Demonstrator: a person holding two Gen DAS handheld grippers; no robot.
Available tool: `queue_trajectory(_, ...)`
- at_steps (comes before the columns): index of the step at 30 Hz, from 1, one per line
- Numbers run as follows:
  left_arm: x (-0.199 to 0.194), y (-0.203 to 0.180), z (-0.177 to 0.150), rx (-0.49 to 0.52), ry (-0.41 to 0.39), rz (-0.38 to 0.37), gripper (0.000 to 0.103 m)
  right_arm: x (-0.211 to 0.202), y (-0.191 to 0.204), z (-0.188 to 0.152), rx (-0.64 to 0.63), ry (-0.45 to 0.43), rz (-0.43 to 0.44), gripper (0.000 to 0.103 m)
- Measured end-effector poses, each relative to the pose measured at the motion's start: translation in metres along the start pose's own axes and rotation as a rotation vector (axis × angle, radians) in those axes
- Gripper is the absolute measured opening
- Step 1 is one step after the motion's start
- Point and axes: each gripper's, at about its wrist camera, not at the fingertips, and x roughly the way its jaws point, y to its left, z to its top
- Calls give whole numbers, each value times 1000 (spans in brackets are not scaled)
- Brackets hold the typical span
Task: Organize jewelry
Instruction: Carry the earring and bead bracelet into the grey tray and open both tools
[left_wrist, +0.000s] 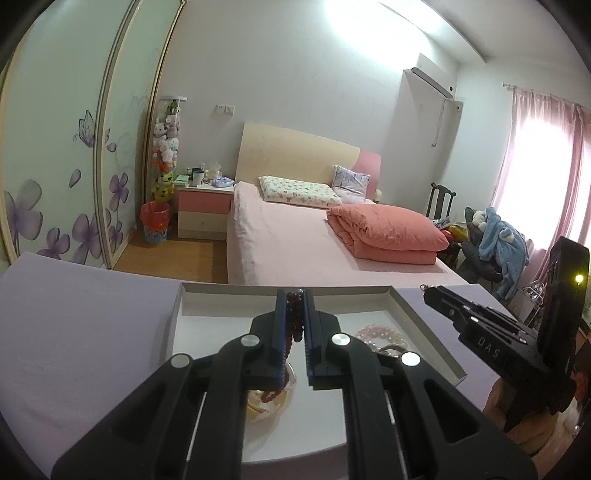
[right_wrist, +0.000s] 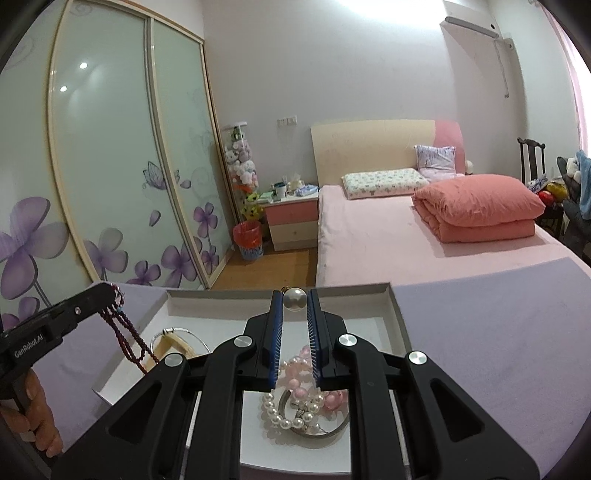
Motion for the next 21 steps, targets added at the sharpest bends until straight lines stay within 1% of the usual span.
queue_trajectory(13,18,6,-6,-12,33,-6,9,16,12,-8,-23,63,24,15)
queue_trajectory(14,19,6,-7,-13,35,-6,9,17,12,-9,-25,67,27,19)
queue_trajectory(15,20,6,-7,-17,38,-9,9,17,12,-9,-26,67,26,29)
queue_trajectory(16,20,6,-7,-19,39,-10,10,16,12,-9,-24,62,24,36)
queue_trajectory(17,21,6,-6,-20,39,-11,10,13,12,-9,-22,54,23,47)
queue_trajectory(21,21,6,-6,-20,36,-17,14,10,11,-6,-12,37,21,47)
